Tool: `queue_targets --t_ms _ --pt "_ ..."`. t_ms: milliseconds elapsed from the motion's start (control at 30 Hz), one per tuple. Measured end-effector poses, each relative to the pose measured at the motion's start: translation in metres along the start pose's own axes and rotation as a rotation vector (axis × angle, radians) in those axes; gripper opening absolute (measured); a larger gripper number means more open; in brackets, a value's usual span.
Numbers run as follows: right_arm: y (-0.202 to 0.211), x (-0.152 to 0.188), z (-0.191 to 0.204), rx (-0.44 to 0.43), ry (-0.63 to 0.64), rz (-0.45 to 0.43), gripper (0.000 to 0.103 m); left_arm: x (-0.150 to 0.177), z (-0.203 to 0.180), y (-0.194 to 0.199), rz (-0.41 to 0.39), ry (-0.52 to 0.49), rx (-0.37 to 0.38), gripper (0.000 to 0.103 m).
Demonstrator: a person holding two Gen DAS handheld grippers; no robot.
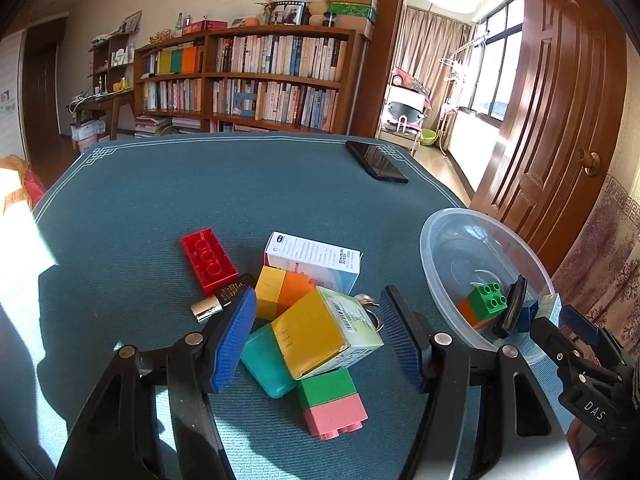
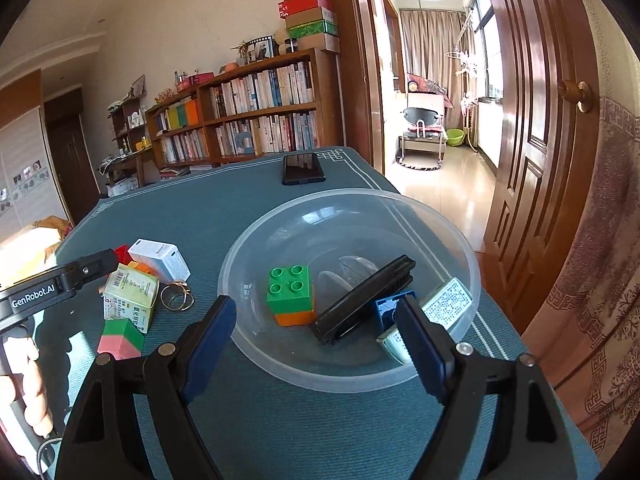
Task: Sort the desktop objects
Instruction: 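Move both tools back from the bowl toward the remaining items on the table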
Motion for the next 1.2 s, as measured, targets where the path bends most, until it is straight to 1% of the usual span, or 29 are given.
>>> queue_targets --t_ms 233,400,500,667,867,1067,1200 --pt "-0.005 -0.004 0.026 -0.074 -0.001 0.002 0.085 0.005 0.029 0.001 0.012 0.037 -0.045 0.068" --pt "-0.007 -0.001 0.043 -0.104 0.019 0.014 0.085 0.01 0.036 0.003 0.015 0.048 -0.048 0.068" --pt "-0.008 0.0 0.05 -0.139 0.011 0.018 0.085 0.011 0.04 0.005 0.014 0.045 -0.057 0.068" --pt "-0.011 -0.001 0.065 -0.221 -0.006 0.029 0.085 0.015 0.051 0.005 0.023 0.052 -0.081 0.068" --pt "-0.017 -0.003 0.083 -0.343 -0.052 0.049 0.085 0.018 0.063 0.004 0.028 0.051 -0.111 0.068" --pt "-0.026 -0.009 0.103 -0.463 -0.106 0.079 0.085 0.02 0.068 0.003 0.033 0.06 -0.117 0.068" --pt "-0.039 -0.01 0.115 -0.535 -0.151 0.121 0.085 0.022 0.069 0.003 0.036 0.058 -0.117 0.068"
Point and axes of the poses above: each gripper's, at about its wrist camera, not at the fingertips, and y roughly against the way its jaws point, z to its left, x to its underside, the point moved 8 cm from there along -y, roughly the way its jaws point, and after that the axes turned 14 degrees about y, right-handed, at the moved point
